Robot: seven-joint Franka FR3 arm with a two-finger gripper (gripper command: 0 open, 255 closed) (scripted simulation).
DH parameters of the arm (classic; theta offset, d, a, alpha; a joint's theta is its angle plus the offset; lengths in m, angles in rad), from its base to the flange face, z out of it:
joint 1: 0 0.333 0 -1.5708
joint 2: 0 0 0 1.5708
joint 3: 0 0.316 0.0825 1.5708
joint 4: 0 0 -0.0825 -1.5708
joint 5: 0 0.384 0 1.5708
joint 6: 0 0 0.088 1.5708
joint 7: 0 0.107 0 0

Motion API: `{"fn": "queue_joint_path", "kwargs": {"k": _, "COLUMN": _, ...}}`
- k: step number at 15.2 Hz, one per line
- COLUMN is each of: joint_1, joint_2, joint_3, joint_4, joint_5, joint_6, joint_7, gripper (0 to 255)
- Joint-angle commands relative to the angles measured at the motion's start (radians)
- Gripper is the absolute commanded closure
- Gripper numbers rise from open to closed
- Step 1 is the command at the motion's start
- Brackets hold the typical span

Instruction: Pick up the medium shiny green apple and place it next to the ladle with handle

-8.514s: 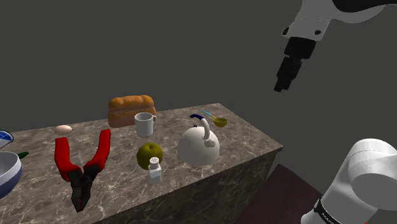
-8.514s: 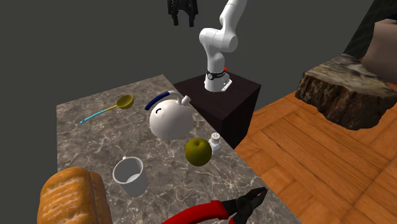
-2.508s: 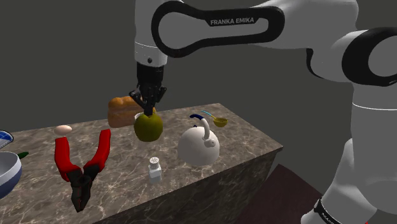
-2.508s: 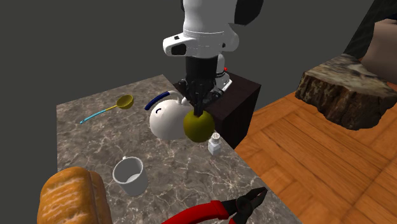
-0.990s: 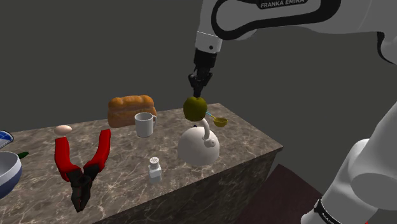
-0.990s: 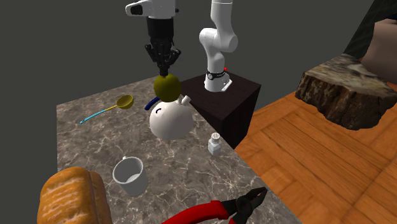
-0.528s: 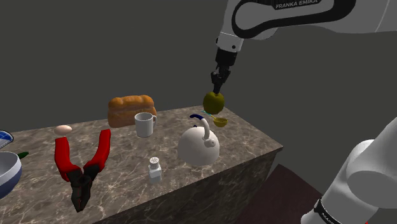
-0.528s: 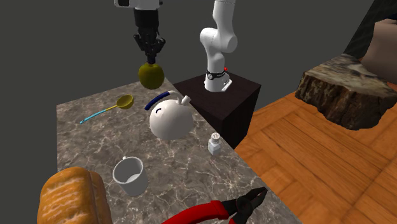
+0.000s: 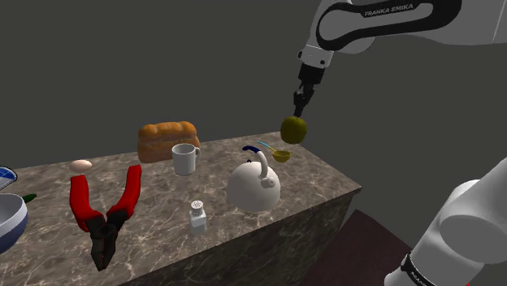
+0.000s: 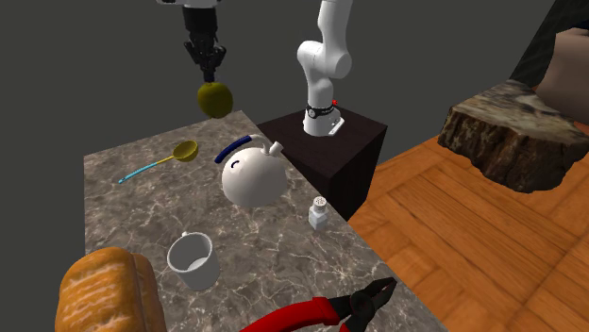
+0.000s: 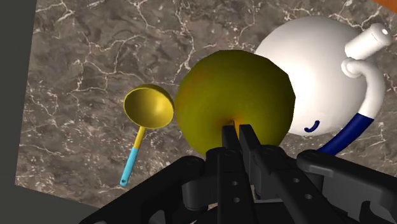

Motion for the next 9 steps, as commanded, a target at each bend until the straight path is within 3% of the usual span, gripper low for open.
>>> {"fn": "queue_joint_path", "kwargs": {"k": 1, "joint_1": -0.019, "joint_2": -0.011, "joint_3": -0.033, "joint_4": -0.011, "joint_5": -0.003, "joint_6": -0.003, "joint_7": -0.052, "gripper": 255}}
{"fn": "queue_joint_path", "kwargs": {"k": 9, "joint_1": -0.093, "joint_2": -0.003, "joint_3": -0.162, "joint_4": 0.003, "joint_5": -0.016, "joint_6": -0.018, "joint_7": -0.248, "gripper": 255}}
